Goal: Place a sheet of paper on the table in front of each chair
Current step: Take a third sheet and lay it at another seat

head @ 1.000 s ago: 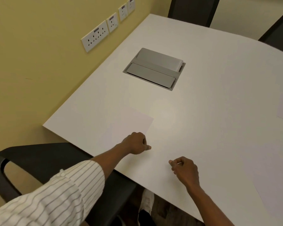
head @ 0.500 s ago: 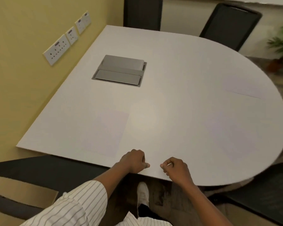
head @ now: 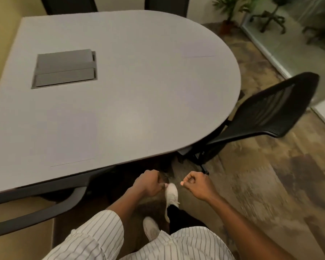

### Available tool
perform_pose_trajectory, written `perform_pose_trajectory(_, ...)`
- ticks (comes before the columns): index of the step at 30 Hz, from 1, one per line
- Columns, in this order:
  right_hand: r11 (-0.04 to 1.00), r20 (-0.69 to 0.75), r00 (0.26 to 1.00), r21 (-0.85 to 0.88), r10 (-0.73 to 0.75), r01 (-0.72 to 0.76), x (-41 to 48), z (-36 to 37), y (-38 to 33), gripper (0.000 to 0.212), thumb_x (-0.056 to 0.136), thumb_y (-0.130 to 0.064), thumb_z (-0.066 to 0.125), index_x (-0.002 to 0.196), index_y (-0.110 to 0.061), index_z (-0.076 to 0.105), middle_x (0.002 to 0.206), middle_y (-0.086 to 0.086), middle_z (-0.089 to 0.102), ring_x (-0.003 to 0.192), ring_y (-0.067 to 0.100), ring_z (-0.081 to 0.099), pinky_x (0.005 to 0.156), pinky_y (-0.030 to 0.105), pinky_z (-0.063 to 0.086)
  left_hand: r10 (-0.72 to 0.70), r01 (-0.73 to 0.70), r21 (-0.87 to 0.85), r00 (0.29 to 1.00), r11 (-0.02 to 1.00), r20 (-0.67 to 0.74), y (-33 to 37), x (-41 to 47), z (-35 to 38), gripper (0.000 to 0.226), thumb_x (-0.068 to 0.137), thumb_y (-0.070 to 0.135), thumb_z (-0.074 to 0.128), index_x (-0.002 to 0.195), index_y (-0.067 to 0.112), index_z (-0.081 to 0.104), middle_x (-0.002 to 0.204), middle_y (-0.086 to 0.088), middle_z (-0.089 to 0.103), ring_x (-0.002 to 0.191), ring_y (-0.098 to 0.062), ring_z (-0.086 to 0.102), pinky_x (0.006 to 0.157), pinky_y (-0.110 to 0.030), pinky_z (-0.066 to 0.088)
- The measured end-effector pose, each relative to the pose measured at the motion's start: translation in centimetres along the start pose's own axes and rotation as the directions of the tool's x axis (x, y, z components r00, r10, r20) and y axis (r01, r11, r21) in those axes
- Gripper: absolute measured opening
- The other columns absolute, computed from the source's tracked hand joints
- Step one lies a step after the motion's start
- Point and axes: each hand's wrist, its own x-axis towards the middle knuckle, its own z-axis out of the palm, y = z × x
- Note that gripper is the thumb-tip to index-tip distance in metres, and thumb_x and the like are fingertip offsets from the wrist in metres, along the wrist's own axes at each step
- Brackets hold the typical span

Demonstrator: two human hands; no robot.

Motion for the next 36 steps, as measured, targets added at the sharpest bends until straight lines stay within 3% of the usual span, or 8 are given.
perform_pose_trajectory(8, 0.985, -0.037, 0.987, 0.08, 0.157, -0.153, -4.9, -1.5, 12.8, 0.021, 0.088, -0.047, 0.082, 0.084, -0.029, 0.072, 0.075, -0.012, 0.069, 0.074, 0.005, 0.065, 0.06, 0.025, 0.043, 0.031, -0.046, 0.135, 0.993, 0.99, 0.113, 4.7, 0.2, 8.1, 0.037, 0.092, 0.056, 0.07, 0.091, 0.02, 0.066, 0.096, -0.001, 0.075, 0.089, -0.022, 0.073, 0.083, -0.042, 0.064)
perform_pose_trajectory(11, 0.972, -0.053, 0.975, 0.109, 0.216, -0.209, -6.5, -2.7, 18.2, 0.023, 0.087, -0.047, 0.084, 0.084, -0.027, 0.073, 0.075, -0.011, 0.069, 0.074, 0.007, 0.066, 0.06, 0.026, 0.045, 0.05, -0.08, 0.194, 0.986, 0.978, 0.158, 8.0, 0.2, 10.9, 0.035, 0.094, 0.055, 0.07, 0.086, 0.024, 0.058, 0.095, -0.001, 0.072, 0.09, -0.023, 0.072, 0.078, -0.038, 0.058)
perform_pose_trajectory(14, 0.959, -0.059, 0.963, 0.123, 0.264, -0.255, -7.9, -4.2, 23.6, 0.025, 0.085, -0.049, 0.085, 0.083, -0.027, 0.073, 0.076, -0.011, 0.071, 0.075, 0.008, 0.068, 0.064, 0.027, 0.05, 0.054, -0.098, 0.235, 0.981, 0.967, 0.186, 12.1, 0.6, 13.7, 0.033, 0.097, 0.052, 0.068, 0.092, 0.02, 0.062, 0.105, -0.007, 0.075, 0.095, -0.025, 0.071, 0.079, -0.037, 0.055)
perform_pose_trajectory(17, 0.956, -0.064, 0.958, 0.106, 0.28, -0.272, -9.2, -6.6, 28.7, 0.025, 0.085, -0.049, 0.084, 0.081, -0.029, 0.069, 0.073, -0.015, 0.067, 0.069, 0.0, 0.061, 0.058, 0.017, 0.042, 0.062, -0.111, 0.248, 0.979, 0.962, 0.195, 17.2, 1.7, 16.4, 0.037, 0.097, 0.051, 0.068, 0.105, 0.015, 0.072, 0.112, -0.009, 0.076, 0.103, -0.028, 0.072, 0.084, -0.038, 0.056)
perform_pose_trajectory(24, 0.958, -0.031, 0.96, 0.074, 0.278, -0.276, -11.4, -13.1, 40.4, 0.023, 0.087, -0.049, 0.081, 0.082, -0.03, 0.069, 0.074, -0.015, 0.067, 0.071, 0.002, 0.063, 0.062, 0.021, 0.045, 0.115, -0.152, 0.211, 0.977, 0.966, 0.177, 31.1, 4.5, 22.0, 0.042, 0.099, 0.051, 0.068, 0.111, 0.011, 0.072, 0.113, -0.01, 0.075, 0.102, -0.028, 0.069, 0.081, -0.037, 0.052)
perform_pose_trajectory(26, 0.956, -0.046, 0.959, 0.099, 0.28, -0.275, -11.8, -15.1, 43.0, 0.02, 0.089, -0.045, 0.082, 0.085, -0.028, 0.072, 0.074, -0.017, 0.066, 0.069, -0.003, 0.06, 0.059, 0.016, 0.042, 0.13, -0.169, 0.216, 0.974, 0.962, 0.185, 34.4, 5.0, 23.3, 0.038, 0.098, 0.051, 0.069, 0.108, 0.014, 0.072, 0.111, -0.008, 0.075, 0.097, -0.025, 0.067, 0.078, -0.033, 0.05)
perform_pose_trajectory(31, 0.938, -0.092, 0.944, 0.181, 0.316, -0.296, -11.2, -19.4, 47.7, 0.018, 0.091, -0.045, 0.08, 0.085, -0.032, 0.07, 0.078, -0.02, 0.066, 0.073, 0.0, 0.062, 0.062, 0.02, 0.046, 0.203, -0.251, 0.238, 0.957, 0.938, 0.208, 40.4, 6.8, 25.7, 0.029, 0.096, 0.048, 0.072, 0.087, 0.022, 0.062, 0.099, -0.004, 0.075, 0.098, -0.027, 0.071, 0.078, -0.034, 0.052)
perform_pose_trajectory(36, 0.897, -0.14, 0.917, 0.308, 0.373, -0.318, -9.4, -23.0, 50.4, 0.018, 0.091, -0.044, 0.08, 0.091, -0.027, 0.073, 0.081, -0.02, 0.067, 0.077, 0.002, 0.063, 0.062, 0.022, 0.043, 0.261, -0.314, 0.271, 0.941, 0.91, 0.214, 45.6, 9.8, 26.6, 0.024, 0.096, 0.042, 0.072, 0.088, 0.02, 0.066, 0.103, -0.008, 0.079, 0.1, -0.029, 0.073, 0.074, -0.031, 0.048)
